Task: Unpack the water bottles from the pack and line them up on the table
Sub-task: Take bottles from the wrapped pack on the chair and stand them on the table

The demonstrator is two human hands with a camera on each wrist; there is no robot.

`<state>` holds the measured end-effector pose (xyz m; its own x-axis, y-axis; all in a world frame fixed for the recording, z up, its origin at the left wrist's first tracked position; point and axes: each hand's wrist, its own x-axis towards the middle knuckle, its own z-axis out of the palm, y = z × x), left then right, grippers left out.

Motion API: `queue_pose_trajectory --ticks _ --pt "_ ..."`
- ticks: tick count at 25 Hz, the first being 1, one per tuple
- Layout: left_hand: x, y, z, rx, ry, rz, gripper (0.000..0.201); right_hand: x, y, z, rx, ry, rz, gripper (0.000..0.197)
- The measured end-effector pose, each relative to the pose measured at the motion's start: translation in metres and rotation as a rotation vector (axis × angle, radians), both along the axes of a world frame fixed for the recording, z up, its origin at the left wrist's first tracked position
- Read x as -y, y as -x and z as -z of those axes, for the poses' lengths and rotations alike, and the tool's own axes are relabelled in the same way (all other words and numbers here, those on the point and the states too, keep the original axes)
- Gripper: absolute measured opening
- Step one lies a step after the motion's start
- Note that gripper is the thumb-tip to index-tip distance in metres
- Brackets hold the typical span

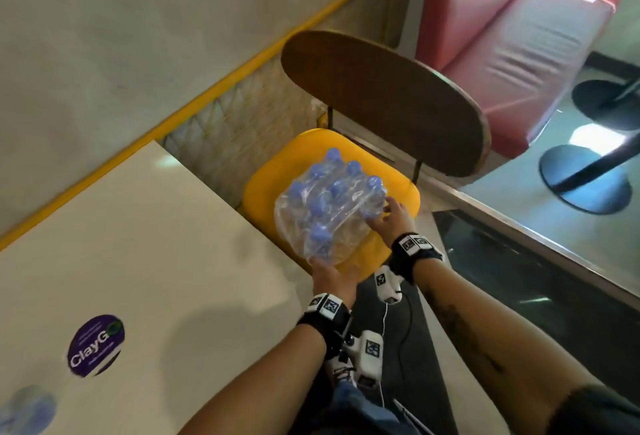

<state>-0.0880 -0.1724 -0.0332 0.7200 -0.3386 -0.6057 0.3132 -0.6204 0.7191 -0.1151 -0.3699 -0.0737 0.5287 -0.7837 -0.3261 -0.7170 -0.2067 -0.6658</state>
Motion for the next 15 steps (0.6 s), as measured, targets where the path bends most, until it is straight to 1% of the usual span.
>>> queue_pose_trajectory --ticks 1,3,5,8,10,11,12,14,15 --pt "0.003 -0.001 0.000 0.006 -0.017 -0.064 0.076 0.001 -0.006 0.005 0.019 -0.009 0.026 0.080" --pt "0.010 -0.005 0.006 0.019 -0.112 -0.085 0.078 0.001 -0.015 0.010 0.023 -0.037 0.082 0.093" --pt "0.016 -0.016 0.018 0.044 -0.227 -0.087 0.077 0.000 -0.022 0.015 -0.019 -0.027 0.096 0.096" --pt "0.023 -0.037 0.019 0.089 -0.334 -0.122 0.077 0.005 -0.029 0.018 -0.051 0.046 0.107 0.087" --pt "0.023 -0.044 0.017 0.095 -0.301 -0.162 0.075 0.011 -0.029 0.017 -0.053 0.078 0.111 0.075" --pt "0.021 -0.045 0.016 0.115 -0.264 -0.146 0.072 0.013 -0.028 0.017 -0.065 0.089 0.082 0.069" --pt "0.017 -0.044 0.014 0.166 -0.225 -0.095 0.070 0.014 -0.025 0.017 -0.076 0.091 0.038 0.064" --pt "0.010 -0.048 0.012 0.349 -0.183 0.134 0.076 0.016 -0.018 0.015 -0.071 0.066 -0.057 0.059" --pt "0.006 -0.053 0.014 0.414 -0.175 0.259 0.080 0.015 -0.012 0.014 -0.060 0.041 -0.100 0.057"
